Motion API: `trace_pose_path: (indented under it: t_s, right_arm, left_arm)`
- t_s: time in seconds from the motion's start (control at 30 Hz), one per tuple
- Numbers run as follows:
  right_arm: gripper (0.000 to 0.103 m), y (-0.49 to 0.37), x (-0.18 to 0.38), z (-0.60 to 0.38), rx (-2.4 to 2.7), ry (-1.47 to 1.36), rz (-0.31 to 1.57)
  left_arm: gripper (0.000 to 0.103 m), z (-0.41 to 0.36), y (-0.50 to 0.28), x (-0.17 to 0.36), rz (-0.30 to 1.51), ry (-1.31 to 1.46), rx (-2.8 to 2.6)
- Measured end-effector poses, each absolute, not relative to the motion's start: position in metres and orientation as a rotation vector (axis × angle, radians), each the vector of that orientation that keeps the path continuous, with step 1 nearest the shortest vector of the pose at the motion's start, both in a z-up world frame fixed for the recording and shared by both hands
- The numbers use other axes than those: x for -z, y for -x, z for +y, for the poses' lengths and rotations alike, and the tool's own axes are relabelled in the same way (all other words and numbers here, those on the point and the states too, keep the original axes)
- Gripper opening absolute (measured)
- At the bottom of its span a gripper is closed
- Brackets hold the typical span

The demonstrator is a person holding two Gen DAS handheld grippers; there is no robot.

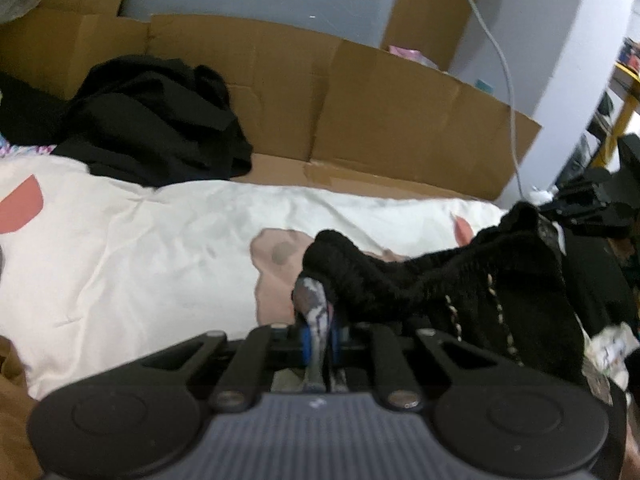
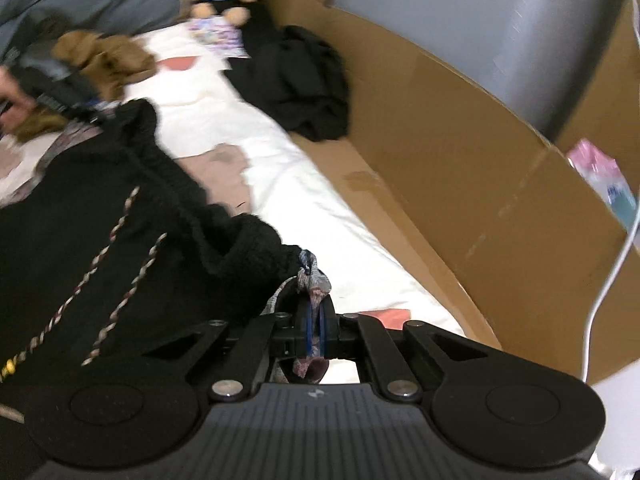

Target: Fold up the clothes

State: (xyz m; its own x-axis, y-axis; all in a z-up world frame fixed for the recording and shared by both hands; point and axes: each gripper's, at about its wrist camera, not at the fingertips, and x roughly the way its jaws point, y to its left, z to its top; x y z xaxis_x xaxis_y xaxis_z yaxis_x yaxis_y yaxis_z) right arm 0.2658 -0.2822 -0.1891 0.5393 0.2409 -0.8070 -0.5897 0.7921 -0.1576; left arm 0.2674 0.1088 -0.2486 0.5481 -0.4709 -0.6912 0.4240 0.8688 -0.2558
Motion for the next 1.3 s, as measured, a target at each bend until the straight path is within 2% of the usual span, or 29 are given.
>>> trace_pose_path:
  t_s: [0.2, 0.3, 0.37, 0.43, 0.5, 0.67, 0.8, 0.97, 1.0, 1.03, 1.17, 1.27, 1.3]
  right_arm:
    - [0.003, -0.290, 0.204, -0.287, -0.446, 0.344, 0.930]
    - [0.006, -0.298, 0.222, -0.293, -0.440, 0.308, 0.994]
    - [0.014, -0.298, 0.228, -0.295, -0.422, 0.292, 1.014]
    - [0.039, -0.295, 0.226, -0.301, -0.409, 0.296, 0.996]
    - [0.047, -0.295, 0.222, -0.303, -0.410, 0.285, 0.979]
    - [0.047, -0.305, 0.218, -0.306, -0.422, 0.232, 0.978]
    - [0.047, -0.319, 0.233, -0.299, -0.467, 0.201, 1.015]
    - [0.047, -0.333, 0.252, -0.275, -0.513, 0.252, 1.046]
    - [0.047, -0.337, 0.258, -0.271, -0.502, 0.261, 1.056]
    - [0.047, -0.340, 0.264, -0.267, -0.491, 0.269, 1.066]
    - [0.046, -0.339, 0.276, -0.261, -0.518, 0.301, 1.089]
    - [0.030, -0.335, 0.281, -0.258, -0.555, 0.330, 1.096]
    - [0.021, -0.334, 0.282, -0.257, -0.559, 0.332, 1.094]
  left_arm:
    - [0.010, 0.108, -0.279, 0.267, 0.896, 0.059, 0.498]
    - [0.016, 0.107, -0.279, 0.280, 0.931, 0.047, 0.438]
    - [0.020, 0.110, -0.274, 0.280, 0.920, 0.051, 0.427]
    - [0.025, 0.115, -0.272, 0.278, 0.911, 0.051, 0.424]
    - [0.028, 0.120, -0.274, 0.279, 0.915, 0.070, 0.410]
    - [0.029, 0.117, -0.280, 0.284, 0.932, 0.095, 0.407]
    - [0.034, 0.115, -0.286, 0.290, 0.952, 0.080, 0.408]
    - [0.034, 0.116, -0.291, 0.303, 0.993, 0.101, 0.409]
    - [0.029, 0.116, -0.290, 0.305, 1.002, 0.097, 0.416]
    - [0.019, 0.114, -0.290, 0.307, 1.008, 0.084, 0.428]
    - [0.009, 0.111, -0.288, 0.311, 1.010, 0.061, 0.443]
    - [0.007, 0.107, -0.283, 0.304, 0.979, 0.046, 0.436]
    - [0.006, 0.109, -0.281, 0.299, 0.958, 0.050, 0.429]
